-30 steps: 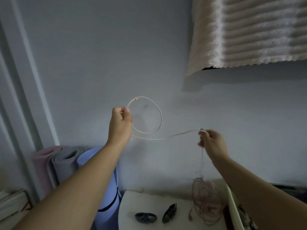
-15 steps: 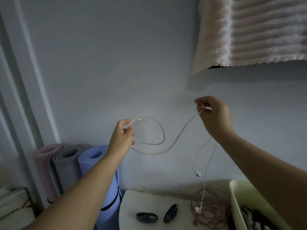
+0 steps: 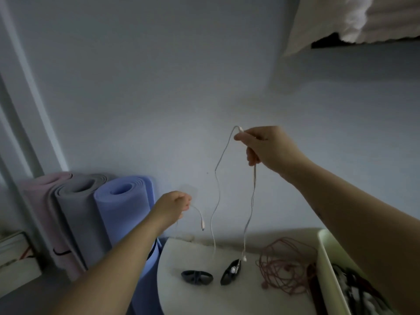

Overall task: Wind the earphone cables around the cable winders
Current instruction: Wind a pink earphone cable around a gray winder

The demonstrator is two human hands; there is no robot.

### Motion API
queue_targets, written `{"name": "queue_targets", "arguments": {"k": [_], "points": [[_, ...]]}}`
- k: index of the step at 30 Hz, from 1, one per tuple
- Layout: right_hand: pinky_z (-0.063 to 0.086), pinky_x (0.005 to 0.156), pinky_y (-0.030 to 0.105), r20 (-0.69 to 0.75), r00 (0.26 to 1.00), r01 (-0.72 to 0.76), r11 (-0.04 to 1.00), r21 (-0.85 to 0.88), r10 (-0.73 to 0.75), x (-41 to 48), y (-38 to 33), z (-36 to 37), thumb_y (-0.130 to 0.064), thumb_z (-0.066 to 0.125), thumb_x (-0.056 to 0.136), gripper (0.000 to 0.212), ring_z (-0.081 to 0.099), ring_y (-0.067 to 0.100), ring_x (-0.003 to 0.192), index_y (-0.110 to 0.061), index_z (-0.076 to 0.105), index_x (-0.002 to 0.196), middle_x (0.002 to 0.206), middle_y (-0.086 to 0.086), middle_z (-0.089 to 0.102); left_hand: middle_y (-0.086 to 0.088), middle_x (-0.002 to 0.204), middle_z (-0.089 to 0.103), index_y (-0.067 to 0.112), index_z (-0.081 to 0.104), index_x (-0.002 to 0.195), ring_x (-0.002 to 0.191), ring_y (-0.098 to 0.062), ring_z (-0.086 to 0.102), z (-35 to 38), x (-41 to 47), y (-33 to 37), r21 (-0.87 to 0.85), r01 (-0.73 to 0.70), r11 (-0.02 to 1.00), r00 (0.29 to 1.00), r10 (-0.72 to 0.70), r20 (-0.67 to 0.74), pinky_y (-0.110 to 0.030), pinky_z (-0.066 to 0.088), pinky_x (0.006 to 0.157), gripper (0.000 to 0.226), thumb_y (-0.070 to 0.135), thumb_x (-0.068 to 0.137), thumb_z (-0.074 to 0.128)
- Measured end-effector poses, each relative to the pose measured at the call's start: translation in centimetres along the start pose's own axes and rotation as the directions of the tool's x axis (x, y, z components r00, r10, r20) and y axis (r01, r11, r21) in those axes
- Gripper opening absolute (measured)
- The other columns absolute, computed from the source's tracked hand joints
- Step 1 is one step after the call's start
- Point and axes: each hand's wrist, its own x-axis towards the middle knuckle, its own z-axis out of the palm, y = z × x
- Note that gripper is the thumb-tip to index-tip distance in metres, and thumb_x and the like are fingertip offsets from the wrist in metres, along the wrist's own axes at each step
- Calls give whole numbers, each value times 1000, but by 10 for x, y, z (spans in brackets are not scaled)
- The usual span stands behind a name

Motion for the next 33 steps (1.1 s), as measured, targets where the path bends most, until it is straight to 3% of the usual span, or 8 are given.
{"name": "queue_targets", "arguments": {"k": [5, 12, 16, 18, 22, 27, 30, 33], "points": [[35, 49, 20, 89, 975, -221, 908, 357, 202, 3, 17, 26, -26, 53, 97, 27, 39, 9, 45, -3, 65, 105, 47, -7, 49, -6, 122, 55, 17, 58, 113, 115, -18, 51, 14, 8, -33, 89, -10, 996, 987, -4, 160, -34, 48, 95, 22, 16, 102, 39], [45, 58, 24, 311, 915, -402, 658, 636, 259, 0, 25, 53, -14, 46, 99, 11, 59, 15, 56, -8, 55, 99, 69, 3, 71, 2, 120, 55, 25, 57, 111, 114, -15, 53, 19, 23, -24, 217, -140, 966, 973, 95, 209, -30, 49, 92, 23, 20, 103, 37], [53, 70, 31, 360, 900, -429, 639, 639, 244, -1, 29, 62, -12, 42, 100, 11, 67, 21, 71, -8, 52, 102, 83, 8, 74, 3, 106, 71, 19, 64, 95, 111, -15, 63, 28, 13, 6, -152, -159, 975, 974, 180, 136, -36, 46, 101, 38, 37, 103, 33], [51, 85, 36, 332, 909, -408, 693, 594, 251, -2, 34, 66, -13, 42, 100, 12, 68, 24, 83, -7, 53, 102, 85, 8, 74, 0, 96, 75, 17, 65, 98, 104, -16, 68, 37, -2, 19, -368, -103, 924, 958, 192, 214, -35, 46, 98, 48, 46, 101, 27], [41, 93, 36, 250, 925, -375, 807, 457, 287, -1, 43, 72, -18, 42, 100, 15, 66, 19, 99, -12, 54, 106, 91, -1, 75, 2, 72, 66, 14, 64, 104, 88, -19, 70, 53, -31, 16, -447, -28, 894, 929, 189, 320, -38, 47, 99, 38, 39, 102, 34], [44, 74, 23, 71, 924, -359, 791, 495, 375, 10, 65, 73, -17, 40, 101, 12, 64, 14, 81, -13, 51, 101, 95, 0, 73, 8, 58, 48, 20, 71, 86, 65, -8, 59, 46, -44, -15, -480, -11, 877, 967, 131, 217, -43, 48, 93, 30, 20, 100, 45], [38, 46, 11, -86, 903, -348, 834, 429, 421, 25, 86, 76, -16, 41, 100, 15, 52, 9, 62, -10, 51, 107, 88, -4, 70, 8, 59, 48, 17, 71, 88, 65, -8, 56, 32, -45, -26, -456, -43, 889, 972, 142, 185, -34, 50, 87, 30, 18, 101, 44], [32, 38, 9, -108, 901, -357, 860, 365, 420, 34, 100, 86, -15, 44, 99, 16, 44, 9, 54, -7, 56, 105, 83, -4, 68, 6, 59, 49, 13, 70, 87, 62, -9, 54, 15, -43, -31, -471, -56, 880, 981, 138, 140, -28, 51, 77, 29, 16, 100, 44]]}}
